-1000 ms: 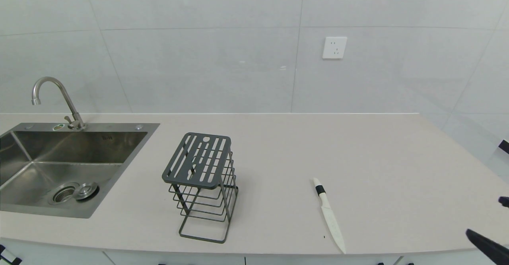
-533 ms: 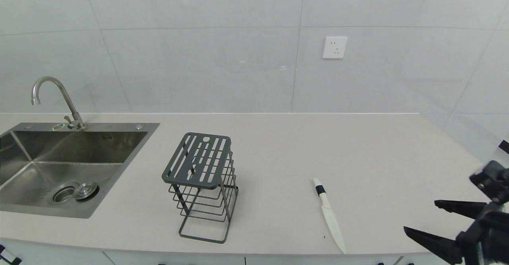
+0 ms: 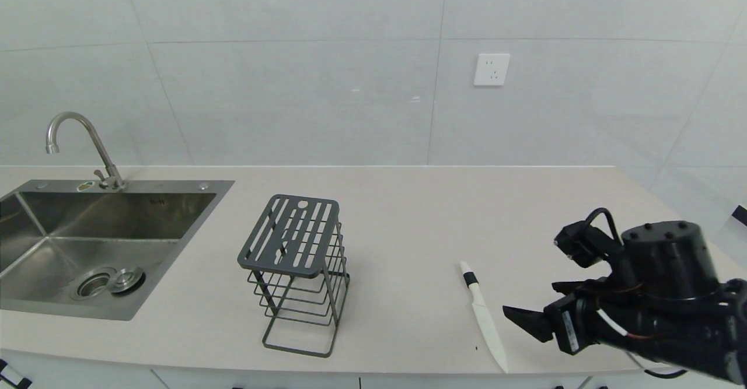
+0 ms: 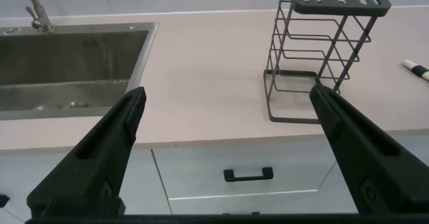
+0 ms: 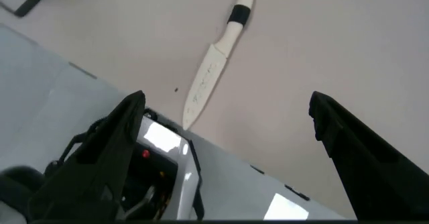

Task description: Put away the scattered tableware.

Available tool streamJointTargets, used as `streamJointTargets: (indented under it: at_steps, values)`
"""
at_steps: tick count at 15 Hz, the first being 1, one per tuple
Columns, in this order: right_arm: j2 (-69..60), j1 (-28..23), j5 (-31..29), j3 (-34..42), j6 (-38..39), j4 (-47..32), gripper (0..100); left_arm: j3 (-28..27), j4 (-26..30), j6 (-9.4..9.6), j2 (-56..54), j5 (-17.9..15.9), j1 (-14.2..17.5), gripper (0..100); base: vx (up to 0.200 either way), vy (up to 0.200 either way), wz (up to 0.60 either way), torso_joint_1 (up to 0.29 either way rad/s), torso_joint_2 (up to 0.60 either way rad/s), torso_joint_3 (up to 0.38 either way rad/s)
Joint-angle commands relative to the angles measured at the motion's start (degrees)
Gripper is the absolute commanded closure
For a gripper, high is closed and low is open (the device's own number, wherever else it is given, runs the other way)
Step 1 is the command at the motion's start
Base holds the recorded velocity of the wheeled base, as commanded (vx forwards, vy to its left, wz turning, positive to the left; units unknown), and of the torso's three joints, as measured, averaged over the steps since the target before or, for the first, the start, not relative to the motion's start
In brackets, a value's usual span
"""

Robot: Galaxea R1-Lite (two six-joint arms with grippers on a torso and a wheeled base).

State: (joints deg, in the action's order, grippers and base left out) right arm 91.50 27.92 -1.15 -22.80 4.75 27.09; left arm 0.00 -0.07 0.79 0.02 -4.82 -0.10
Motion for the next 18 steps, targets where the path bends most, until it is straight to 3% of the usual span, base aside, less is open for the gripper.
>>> streamJointTargets:
  at_steps: [1, 8, 10, 18]
  values:
    - [8.96, 3.81, -3.07, -1.46, 4.39, 1.92, 0, 0.0, -0.01, 0.0, -0.02, -0.02, 0.01, 0, 0.0, 0.0, 0.0, 0.0, 0.0, 0.0]
    - [16.34, 6.8, -5.71, -5.24, 8.08, 2.0, 0, 0.0, -0.01, -0.09, -0.02, -0.02, 0.01, 0, 0.0, 0.0, 0.0, 0.0, 0.0, 0.0]
    - [19.24, 6.71, -9.49, -6.82, 10.01, 2.0, 0, 0.0, -0.01, -0.09, -0.02, -0.02, 0.01, 0, 0.0, 0.0, 0.0, 0.0, 0.0, 0.0]
    - [27.85, 6.36, -9.49, -9.2, 10.63, 6.49, 0, 0.0, -0.01, -0.09, -0.02, -0.02, 0.01, 0, 0.0, 0.0, 0.0, 0.0, 0.0, 0.0]
